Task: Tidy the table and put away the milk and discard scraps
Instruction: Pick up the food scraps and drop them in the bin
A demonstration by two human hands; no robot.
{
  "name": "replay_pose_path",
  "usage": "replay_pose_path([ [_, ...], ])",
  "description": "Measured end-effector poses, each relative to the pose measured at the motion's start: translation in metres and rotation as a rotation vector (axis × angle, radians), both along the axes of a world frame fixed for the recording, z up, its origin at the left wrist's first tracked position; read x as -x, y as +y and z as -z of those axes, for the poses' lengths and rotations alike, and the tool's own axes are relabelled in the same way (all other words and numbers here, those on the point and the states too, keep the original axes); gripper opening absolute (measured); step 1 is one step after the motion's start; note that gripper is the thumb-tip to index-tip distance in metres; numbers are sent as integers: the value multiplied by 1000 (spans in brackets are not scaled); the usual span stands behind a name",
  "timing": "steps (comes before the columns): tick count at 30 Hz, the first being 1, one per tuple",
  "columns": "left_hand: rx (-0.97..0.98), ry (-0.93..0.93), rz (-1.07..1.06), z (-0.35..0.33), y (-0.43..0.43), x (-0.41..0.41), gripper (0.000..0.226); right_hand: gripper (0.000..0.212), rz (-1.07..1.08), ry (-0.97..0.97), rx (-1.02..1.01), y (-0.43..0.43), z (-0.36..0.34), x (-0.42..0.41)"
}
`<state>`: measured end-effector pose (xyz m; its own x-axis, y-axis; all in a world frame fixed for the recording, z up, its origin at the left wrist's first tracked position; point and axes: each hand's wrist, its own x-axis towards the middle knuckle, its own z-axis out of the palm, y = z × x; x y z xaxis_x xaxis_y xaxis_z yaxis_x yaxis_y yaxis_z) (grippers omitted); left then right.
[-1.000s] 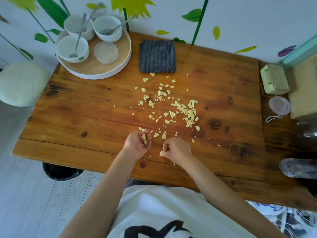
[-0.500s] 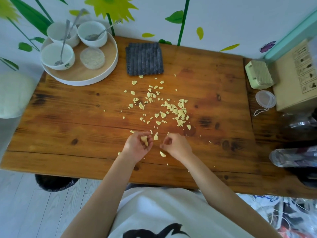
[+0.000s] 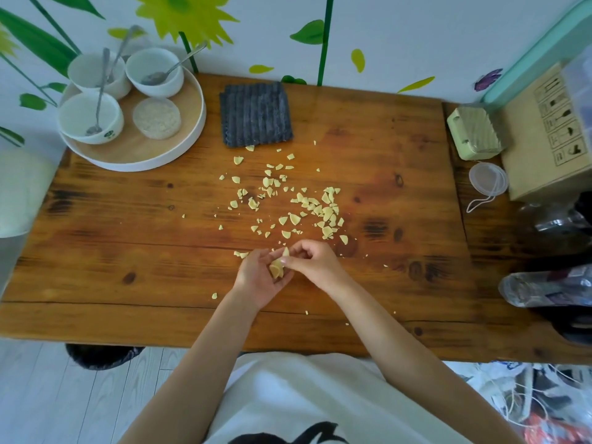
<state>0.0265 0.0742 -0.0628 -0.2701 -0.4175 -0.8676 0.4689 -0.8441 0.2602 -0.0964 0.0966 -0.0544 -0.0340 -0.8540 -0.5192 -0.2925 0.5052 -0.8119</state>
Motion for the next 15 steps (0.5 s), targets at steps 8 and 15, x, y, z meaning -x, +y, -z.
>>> replay_pose_path([
  [8,43,-59,-72,-1,-16,9,27,16,228,559,23,-28,26,43],
  [15,37,-77,-46,1,-34,14,28,15,69,774,-53,-41,38,52],
])
